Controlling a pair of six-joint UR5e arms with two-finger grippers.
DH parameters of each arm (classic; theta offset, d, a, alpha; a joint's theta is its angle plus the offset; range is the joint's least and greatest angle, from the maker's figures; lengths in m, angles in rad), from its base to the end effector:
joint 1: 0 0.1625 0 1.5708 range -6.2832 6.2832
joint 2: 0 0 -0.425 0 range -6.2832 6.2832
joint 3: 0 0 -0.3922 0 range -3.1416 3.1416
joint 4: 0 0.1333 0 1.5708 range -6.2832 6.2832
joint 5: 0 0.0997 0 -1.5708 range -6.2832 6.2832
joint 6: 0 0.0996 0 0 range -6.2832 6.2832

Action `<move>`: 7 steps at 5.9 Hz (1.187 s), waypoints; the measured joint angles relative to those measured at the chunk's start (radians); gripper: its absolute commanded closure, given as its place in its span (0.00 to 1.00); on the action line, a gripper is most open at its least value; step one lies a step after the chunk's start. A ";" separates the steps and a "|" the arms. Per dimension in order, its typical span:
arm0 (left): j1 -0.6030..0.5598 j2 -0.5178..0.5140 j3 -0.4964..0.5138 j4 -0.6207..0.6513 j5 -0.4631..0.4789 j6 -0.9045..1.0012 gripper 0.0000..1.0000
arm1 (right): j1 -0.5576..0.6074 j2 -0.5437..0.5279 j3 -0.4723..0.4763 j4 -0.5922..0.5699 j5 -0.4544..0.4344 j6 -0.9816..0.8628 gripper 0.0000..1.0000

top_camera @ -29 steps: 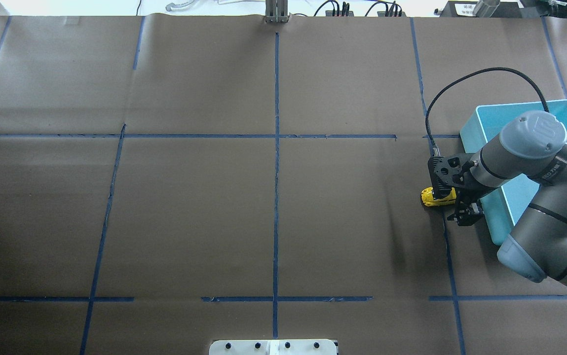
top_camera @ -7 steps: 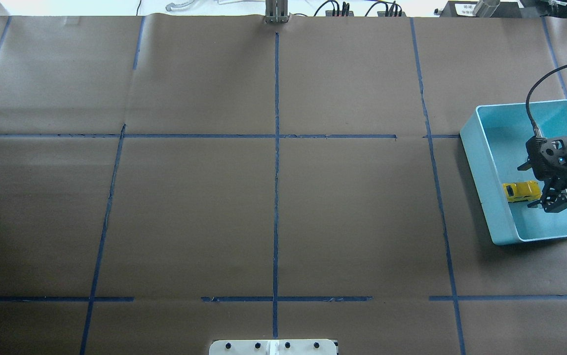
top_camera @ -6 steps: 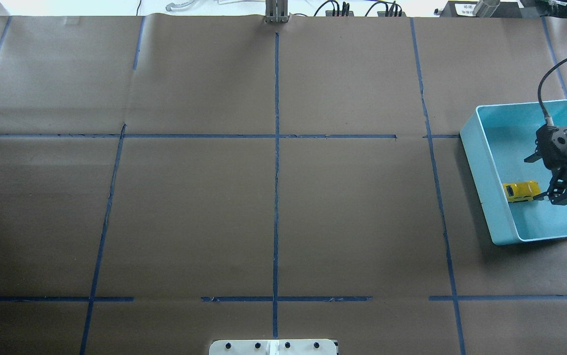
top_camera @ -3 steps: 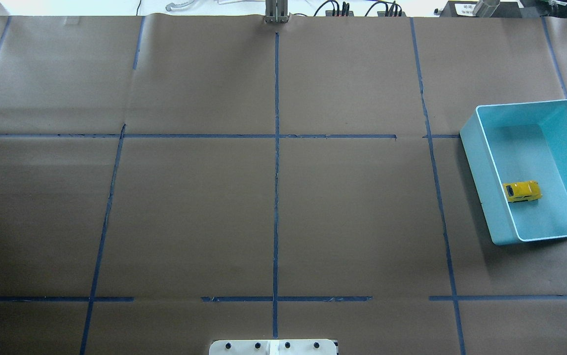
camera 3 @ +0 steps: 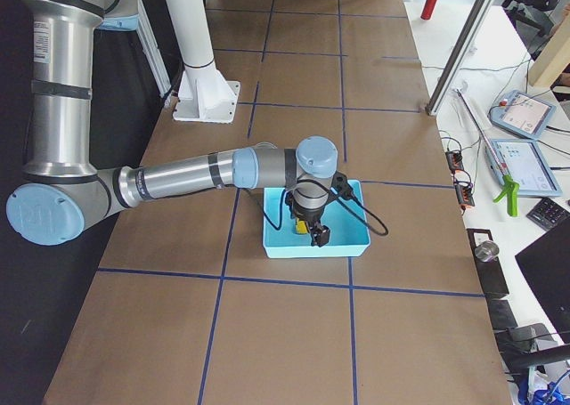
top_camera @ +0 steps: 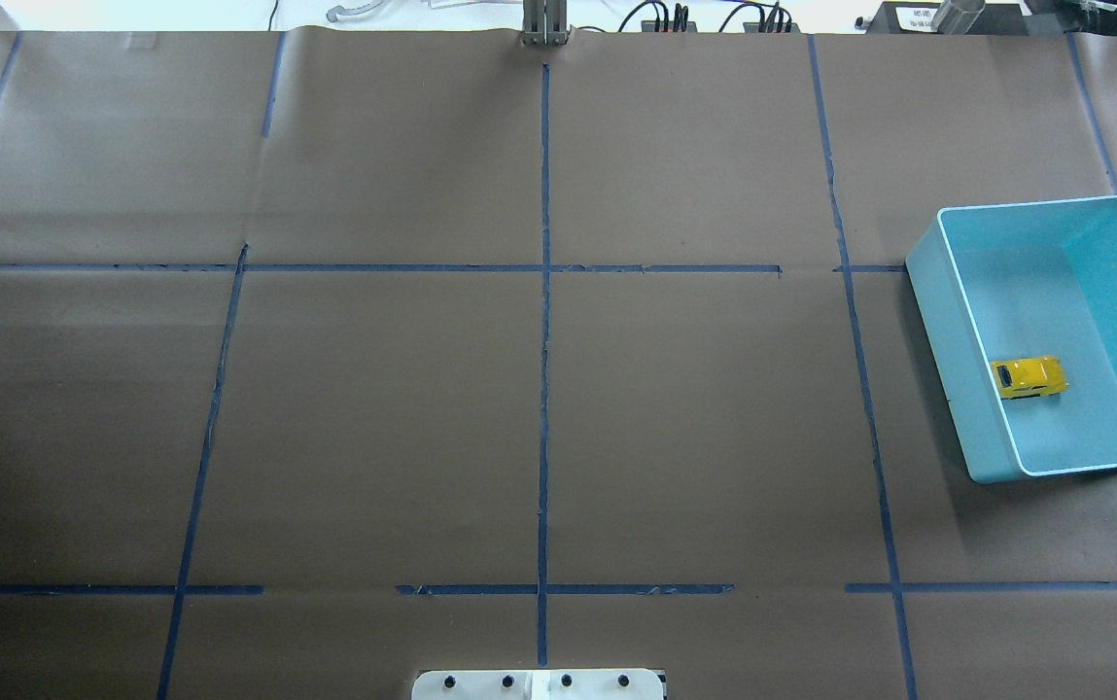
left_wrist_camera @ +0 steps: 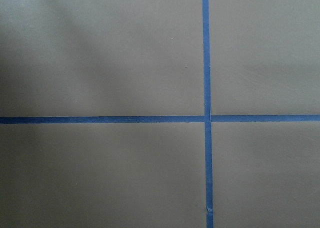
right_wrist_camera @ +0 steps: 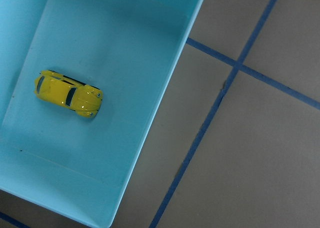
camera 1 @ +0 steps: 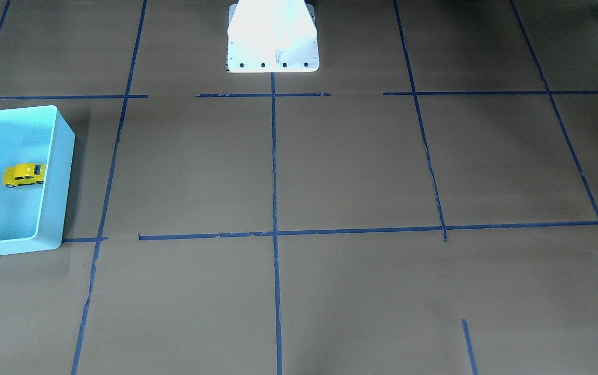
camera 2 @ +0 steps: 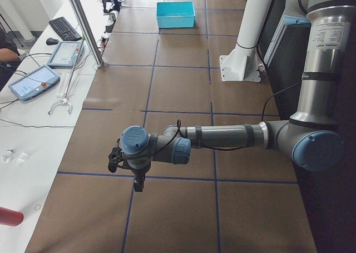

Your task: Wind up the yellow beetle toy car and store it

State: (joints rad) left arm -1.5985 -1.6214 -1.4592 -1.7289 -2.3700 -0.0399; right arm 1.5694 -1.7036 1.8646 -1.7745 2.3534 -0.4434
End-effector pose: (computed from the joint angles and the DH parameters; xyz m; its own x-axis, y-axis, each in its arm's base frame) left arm -0.0763 -0.5170 0.6703 0.6973 0.0104 -0.7167 0.0554 0.9961 0.0684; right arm 0.0625 -0.4275 0.5957 0.6399 -0.4023 0.6547 0.3055 0.9150 0.2637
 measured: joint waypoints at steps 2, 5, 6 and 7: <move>0.000 0.000 0.002 0.000 0.001 0.000 0.00 | 0.050 -0.030 -0.077 0.003 -0.003 0.172 0.00; 0.000 0.000 0.003 -0.001 0.004 0.000 0.00 | 0.058 -0.020 -0.133 0.048 -0.006 0.249 0.00; 0.001 0.000 0.003 -0.001 0.004 0.000 0.00 | 0.058 -0.018 -0.161 0.108 -0.005 0.251 0.00; 0.003 0.000 0.003 -0.001 0.005 -0.001 0.00 | 0.057 -0.018 -0.174 0.143 -0.005 0.251 0.00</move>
State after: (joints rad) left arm -1.5955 -1.6214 -1.4558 -1.7298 -2.3654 -0.0411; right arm 1.6264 -1.7218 1.6902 -1.6311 2.3489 -0.1919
